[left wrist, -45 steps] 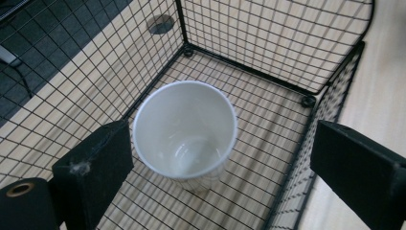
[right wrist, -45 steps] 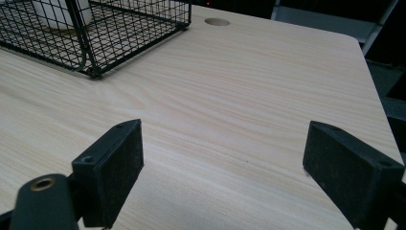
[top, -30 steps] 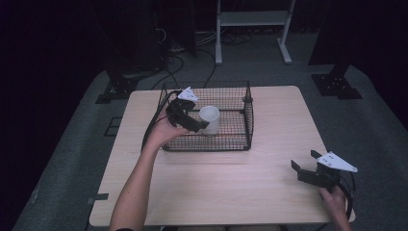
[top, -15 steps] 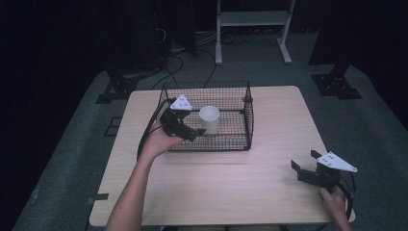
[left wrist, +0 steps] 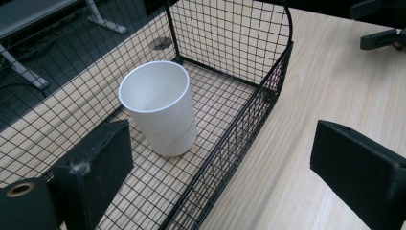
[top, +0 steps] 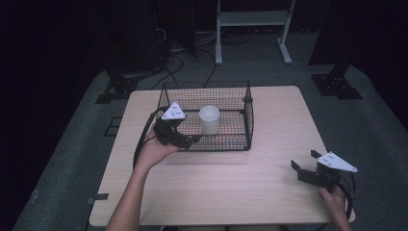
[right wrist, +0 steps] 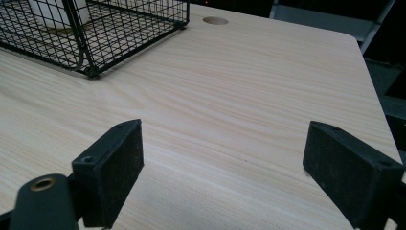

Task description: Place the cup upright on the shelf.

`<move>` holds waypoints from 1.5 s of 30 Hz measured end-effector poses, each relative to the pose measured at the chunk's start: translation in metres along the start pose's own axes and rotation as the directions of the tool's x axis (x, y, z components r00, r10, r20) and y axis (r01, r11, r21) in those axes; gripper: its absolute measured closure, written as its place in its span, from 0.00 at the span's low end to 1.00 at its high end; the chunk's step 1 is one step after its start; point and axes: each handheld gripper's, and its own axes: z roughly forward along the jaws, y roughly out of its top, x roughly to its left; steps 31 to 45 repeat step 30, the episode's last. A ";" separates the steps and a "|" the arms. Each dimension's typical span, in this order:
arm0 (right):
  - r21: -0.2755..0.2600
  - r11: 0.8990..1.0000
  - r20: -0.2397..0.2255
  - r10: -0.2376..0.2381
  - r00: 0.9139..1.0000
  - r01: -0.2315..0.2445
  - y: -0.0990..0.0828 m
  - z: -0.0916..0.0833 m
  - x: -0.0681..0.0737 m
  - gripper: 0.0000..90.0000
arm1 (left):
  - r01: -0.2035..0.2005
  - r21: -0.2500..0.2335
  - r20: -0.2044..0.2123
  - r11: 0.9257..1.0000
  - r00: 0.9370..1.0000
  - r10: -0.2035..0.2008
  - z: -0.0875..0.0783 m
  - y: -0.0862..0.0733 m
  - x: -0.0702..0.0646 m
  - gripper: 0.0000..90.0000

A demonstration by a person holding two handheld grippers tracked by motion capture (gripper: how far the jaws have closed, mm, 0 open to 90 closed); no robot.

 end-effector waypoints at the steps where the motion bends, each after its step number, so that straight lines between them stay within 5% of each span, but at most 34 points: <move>1: 0.000 1.000 0.000 0.000 1.000 0.000 0.000 0.000 0.000 0.15 | 0.000 0.000 0.000 1.000 1.000 0.000 0.000 0.000 0.000 0.07; 20: 0.000 1.000 0.002 0.001 1.000 -0.001 0.000 0.000 0.000 0.15 | 0.007 -0.021 -0.028 1.000 1.000 -0.008 -0.015 -0.029 -0.014 0.07; 29: -0.002 1.000 0.003 0.001 1.000 -0.001 0.000 0.000 0.000 0.15 | 0.021 -0.078 -0.034 0.997 0.999 -0.023 -0.025 -0.045 -0.031 0.07; 45: -0.001 1.000 0.002 0.003 1.000 -0.003 0.000 0.000 0.000 0.15 | 0.021 -0.078 -0.034 0.997 0.999 -0.023 -0.025 -0.045 -0.031 0.07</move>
